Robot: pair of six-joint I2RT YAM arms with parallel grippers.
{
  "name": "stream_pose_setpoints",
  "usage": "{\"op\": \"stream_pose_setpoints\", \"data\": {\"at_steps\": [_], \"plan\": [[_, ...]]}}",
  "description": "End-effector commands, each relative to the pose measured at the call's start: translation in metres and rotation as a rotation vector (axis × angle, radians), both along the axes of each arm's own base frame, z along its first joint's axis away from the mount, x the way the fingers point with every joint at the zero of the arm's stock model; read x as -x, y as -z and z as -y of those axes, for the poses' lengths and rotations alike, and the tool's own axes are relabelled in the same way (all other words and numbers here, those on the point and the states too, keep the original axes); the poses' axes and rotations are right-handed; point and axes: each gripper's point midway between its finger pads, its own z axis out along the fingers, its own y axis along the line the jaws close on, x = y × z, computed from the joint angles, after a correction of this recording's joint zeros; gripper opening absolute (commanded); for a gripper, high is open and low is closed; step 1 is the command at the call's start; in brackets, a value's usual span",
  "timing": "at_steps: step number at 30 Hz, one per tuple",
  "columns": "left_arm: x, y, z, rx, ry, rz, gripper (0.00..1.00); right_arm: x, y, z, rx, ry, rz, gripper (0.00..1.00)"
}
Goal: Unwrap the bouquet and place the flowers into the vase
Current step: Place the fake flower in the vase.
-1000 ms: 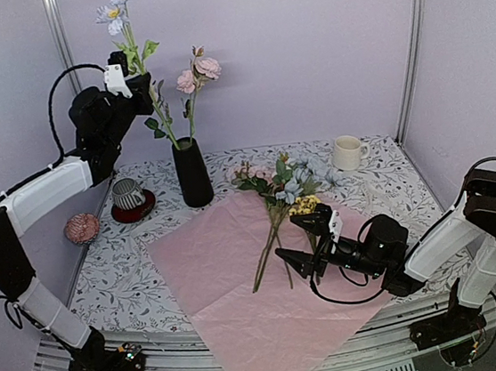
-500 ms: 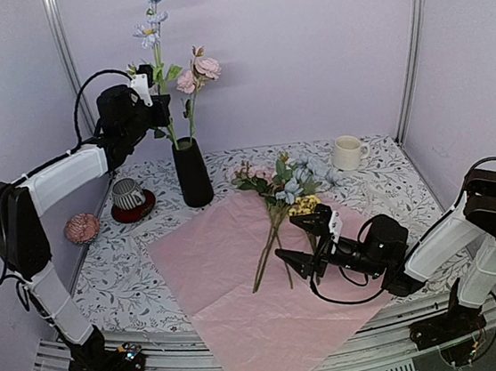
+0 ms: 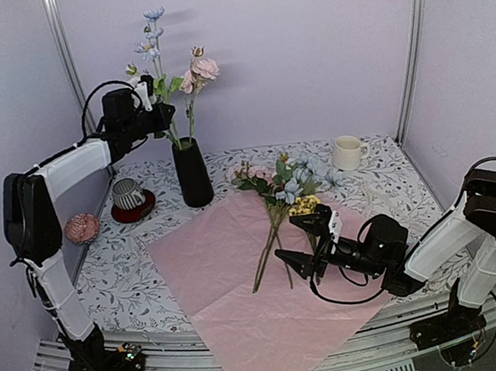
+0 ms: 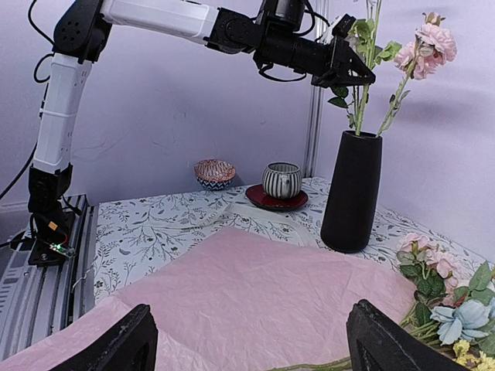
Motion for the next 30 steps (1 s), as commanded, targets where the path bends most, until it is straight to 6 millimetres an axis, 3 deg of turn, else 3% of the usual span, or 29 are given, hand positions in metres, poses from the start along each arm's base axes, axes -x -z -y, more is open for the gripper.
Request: {"op": "stream_pose_setpoints", "data": {"at_steps": [1,7,18,22,30], "plan": [[-0.001,0.026,0.000,0.081,0.053,-0.120,0.18,0.001,-0.004,-0.004,-0.006,-0.011,0.005,0.87],[0.011,0.041,0.004,0.079,0.097,-0.163,0.47,0.001,-0.004,-0.004,-0.006,-0.012,0.004,0.87],[0.055,0.060,0.000,0.069,0.111,-0.200,0.74,-0.004,-0.005,-0.001,-0.010,0.018,0.004,0.87],[0.078,0.061,-0.003,0.036,0.093,-0.193,0.80,-0.005,-0.005,0.000,-0.012,0.028,0.001,0.88],[0.119,0.069,-0.001,0.010,0.119,-0.192,0.82,-0.006,-0.006,0.002,-0.017,0.039,-0.003,0.88]]}}
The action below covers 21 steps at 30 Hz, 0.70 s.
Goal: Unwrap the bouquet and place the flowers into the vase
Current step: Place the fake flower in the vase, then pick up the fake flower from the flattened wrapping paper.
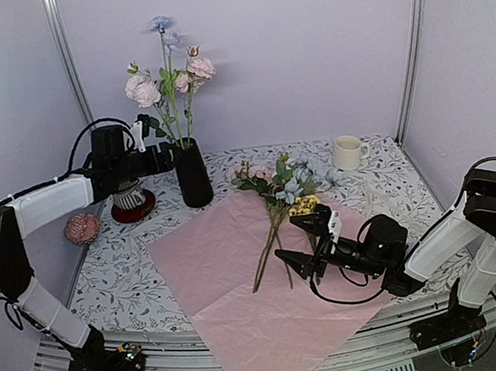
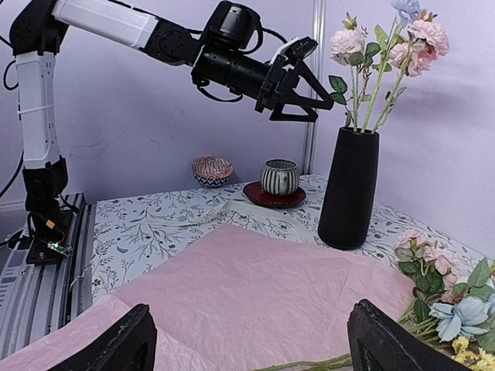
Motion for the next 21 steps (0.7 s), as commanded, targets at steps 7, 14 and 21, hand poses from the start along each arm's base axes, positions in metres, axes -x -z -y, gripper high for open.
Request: {"op": "stream_pose_setpoints", "data": {"at_steps": [7,14,21], "plan": [[0.060,-0.005,0.006,-0.038,-0.011,0.091,0.87,-0.042,-0.007,0.010,-0.040,0.231,-0.124,0.97],[0.072,0.033,0.003,-0.088,-0.113,0.050,0.98,-0.077,-0.010,0.022,0.000,0.464,-0.301,0.99],[0.069,0.048,-0.025,-0.086,-0.301,0.037,0.98,-0.075,0.004,0.008,0.079,0.383,-0.301,0.99]]}}
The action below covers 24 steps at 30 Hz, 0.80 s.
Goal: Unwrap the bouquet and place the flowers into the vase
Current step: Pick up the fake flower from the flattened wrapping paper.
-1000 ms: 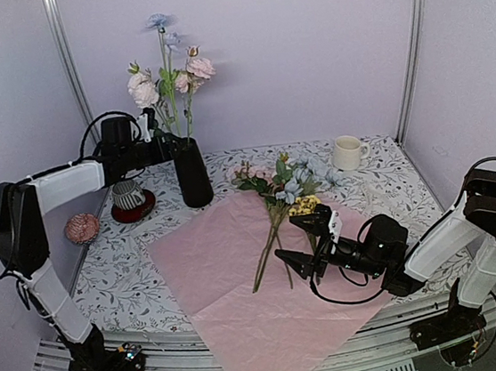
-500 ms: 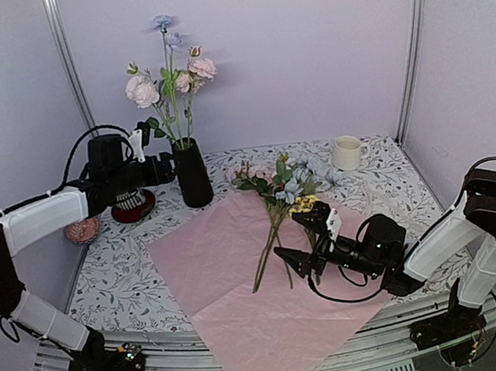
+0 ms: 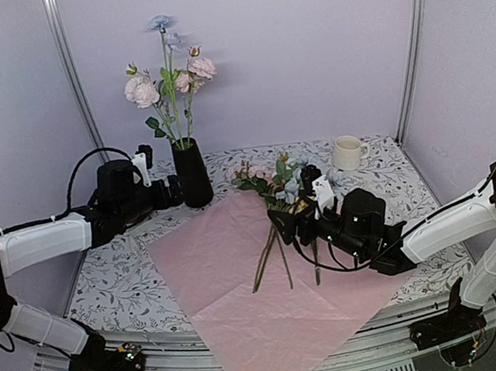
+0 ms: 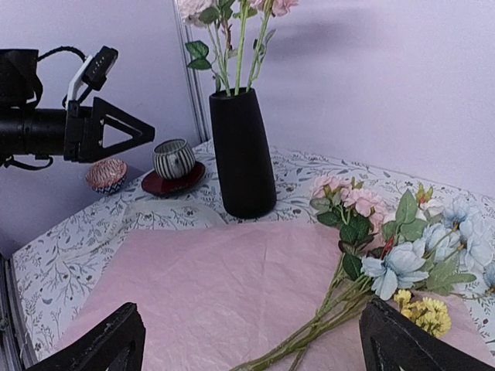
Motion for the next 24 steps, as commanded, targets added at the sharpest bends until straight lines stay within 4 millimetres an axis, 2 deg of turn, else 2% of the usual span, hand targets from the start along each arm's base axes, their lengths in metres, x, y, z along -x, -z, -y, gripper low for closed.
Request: {"op": "stream_pose_setpoints", "data": {"at_steps": [1,6,9,12,17,19,24], "plan": [[0.002,0.002,-0.023,0.016,-0.128,0.055,0.98,-0.003,0.025,-0.003,0.060,-0.013,-0.077,0.99],[0.032,0.003,-0.010,0.103,0.025,0.197,0.98,-0.015,0.037,-0.001,0.050,0.025,-0.154,0.99],[0.040,0.001,0.002,0.133,0.102,0.216,0.98,-0.022,0.047,-0.006,0.061,0.037,-0.227,0.98],[0.045,0.002,0.019,0.143,0.191,0.216,0.98,-0.021,0.053,-0.014,0.055,0.017,-0.274,0.87],[0.054,0.008,0.048,0.130,0.307,0.220,0.94,-0.032,0.072,-0.006,0.052,0.114,-0.323,0.56],[0.055,0.008,0.053,0.112,0.311,0.226,0.93,-0.033,0.081,-0.007,0.062,0.126,-0.364,0.52],[0.056,0.011,0.057,0.078,0.311,0.230,0.93,-0.036,0.096,-0.015,0.077,0.135,-0.439,0.52]]}}
